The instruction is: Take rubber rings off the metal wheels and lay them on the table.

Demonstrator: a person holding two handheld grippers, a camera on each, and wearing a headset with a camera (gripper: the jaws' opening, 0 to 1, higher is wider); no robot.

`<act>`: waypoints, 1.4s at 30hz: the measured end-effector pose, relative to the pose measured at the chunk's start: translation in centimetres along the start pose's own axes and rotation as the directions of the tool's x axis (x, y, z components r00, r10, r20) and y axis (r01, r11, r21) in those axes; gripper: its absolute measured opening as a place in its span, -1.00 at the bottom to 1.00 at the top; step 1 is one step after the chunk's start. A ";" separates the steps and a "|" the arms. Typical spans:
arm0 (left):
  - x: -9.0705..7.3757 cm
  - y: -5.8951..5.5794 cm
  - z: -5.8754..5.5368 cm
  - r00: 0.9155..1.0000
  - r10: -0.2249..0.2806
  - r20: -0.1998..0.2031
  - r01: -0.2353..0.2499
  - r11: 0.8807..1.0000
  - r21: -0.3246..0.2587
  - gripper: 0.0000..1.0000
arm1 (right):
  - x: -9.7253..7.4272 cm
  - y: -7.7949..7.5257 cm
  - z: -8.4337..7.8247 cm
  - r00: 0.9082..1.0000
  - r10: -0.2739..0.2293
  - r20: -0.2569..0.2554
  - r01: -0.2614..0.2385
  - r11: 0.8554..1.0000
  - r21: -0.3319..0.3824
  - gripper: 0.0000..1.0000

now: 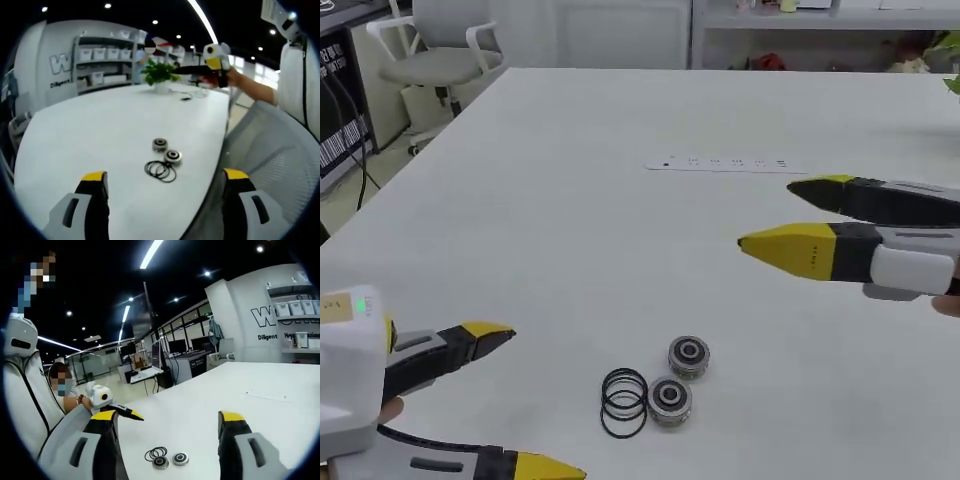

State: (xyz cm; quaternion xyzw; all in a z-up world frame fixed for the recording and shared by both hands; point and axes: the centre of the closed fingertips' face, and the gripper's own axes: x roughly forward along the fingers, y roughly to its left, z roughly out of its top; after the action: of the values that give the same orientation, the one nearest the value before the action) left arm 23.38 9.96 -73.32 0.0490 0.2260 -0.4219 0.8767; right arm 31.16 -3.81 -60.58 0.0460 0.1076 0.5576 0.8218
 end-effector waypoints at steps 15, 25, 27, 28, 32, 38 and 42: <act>0.1 0.0 -0.1 1.000 -0.004 -0.007 0.004 1.000 0.010 0.93 | -3.6 -1.9 -6.3 0.985 -0.093 -0.147 0.097 0.995 0.023 0.67; 0.1 0.1 -0.3 1.000 0.002 -0.015 -0.002 1.000 0.014 0.96 | -3.7 -0.8 -11.7 0.953 -0.065 -0.296 0.080 0.996 0.040 0.71; 0.1 0.0 -0.4 1.000 -0.002 -0.021 0.002 1.000 0.017 0.96 | -3.8 -0.3 -12.8 0.943 -0.053 -0.328 0.071 0.996 0.045 0.73; 0.1 -0.1 -0.4 1.000 -0.004 -0.023 0.004 1.000 0.019 0.96 | -3.8 -0.2 -13.2 0.941 -0.048 -0.335 0.068 0.997 0.048 0.74; 0.1 0.0 -0.4 1.000 -0.003 -0.024 0.003 1.000 0.019 0.96 | -4.0 0.3 -15.1 0.924 -0.037 -0.381 0.065 0.996 0.061 0.74; 0.2 -0.2 -0.5 1.000 -0.008 -0.030 0.009 1.000 0.022 0.95 | -4.5 1.0 -18.5 0.885 -0.025 -0.465 0.069 0.995 0.078 0.74; 0.2 -0.3 -0.7 0.999 -0.016 -0.038 0.017 1.000 0.025 0.95 | -4.9 1.4 -20.0 0.868 -0.014 -0.497 0.067 0.994 0.090 0.74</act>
State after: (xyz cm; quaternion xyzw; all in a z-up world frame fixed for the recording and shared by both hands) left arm 23.04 9.81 -73.99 0.0663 0.2373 -0.4308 0.8682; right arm 23.62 -8.69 -79.15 -0.0578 0.3447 0.5269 0.7747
